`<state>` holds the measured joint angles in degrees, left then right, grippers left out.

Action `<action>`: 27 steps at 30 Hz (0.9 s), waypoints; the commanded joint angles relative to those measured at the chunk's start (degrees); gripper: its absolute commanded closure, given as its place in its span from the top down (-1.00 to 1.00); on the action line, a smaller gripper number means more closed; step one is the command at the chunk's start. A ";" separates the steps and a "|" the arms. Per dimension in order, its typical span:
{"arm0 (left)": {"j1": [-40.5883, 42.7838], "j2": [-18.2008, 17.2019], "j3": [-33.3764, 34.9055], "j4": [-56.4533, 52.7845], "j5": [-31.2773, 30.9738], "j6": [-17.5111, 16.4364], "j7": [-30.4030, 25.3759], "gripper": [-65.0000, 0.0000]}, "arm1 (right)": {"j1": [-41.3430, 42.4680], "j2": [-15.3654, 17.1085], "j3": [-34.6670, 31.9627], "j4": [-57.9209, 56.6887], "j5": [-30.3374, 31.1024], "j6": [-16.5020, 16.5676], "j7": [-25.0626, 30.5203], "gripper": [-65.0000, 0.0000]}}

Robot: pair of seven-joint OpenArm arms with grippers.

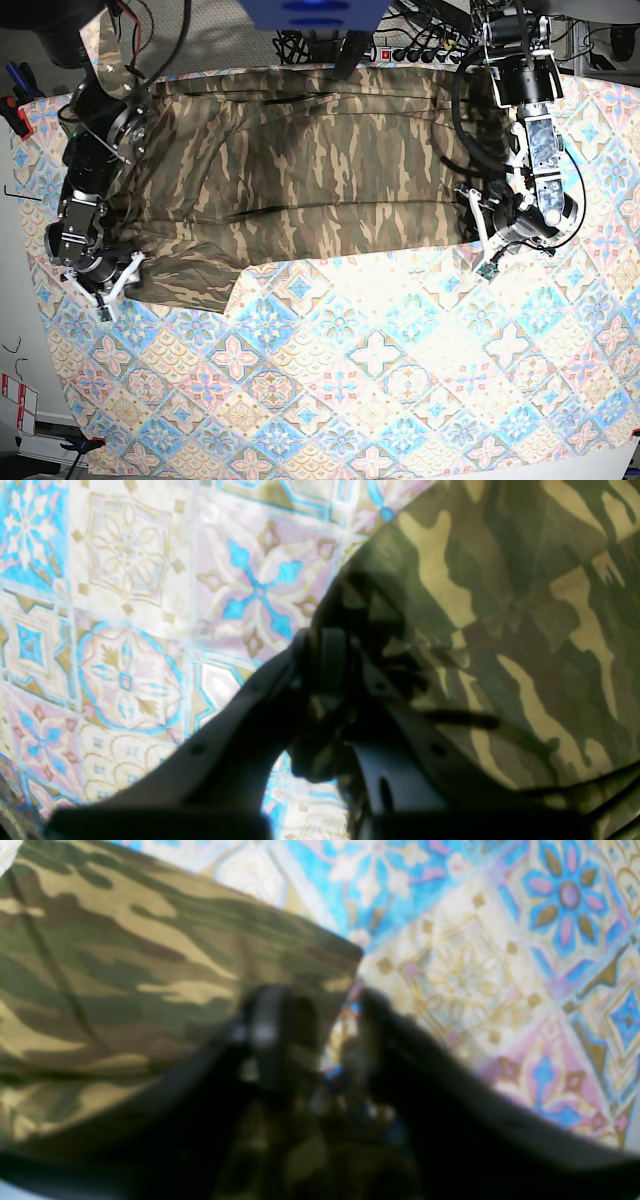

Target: Fold the T-shirt properly

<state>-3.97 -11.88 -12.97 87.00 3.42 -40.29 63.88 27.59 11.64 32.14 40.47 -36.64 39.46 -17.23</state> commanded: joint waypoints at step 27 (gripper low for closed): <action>-0.82 -1.26 -0.17 1.22 -0.30 0.29 -0.54 -0.91 | 5.94 6.16 6.41 -24.95 0.64 0.54 11.39 0.36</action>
<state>-3.77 -12.51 -12.97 87.02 3.25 -40.29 63.96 32.91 17.32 38.72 15.38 -34.89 39.86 -3.46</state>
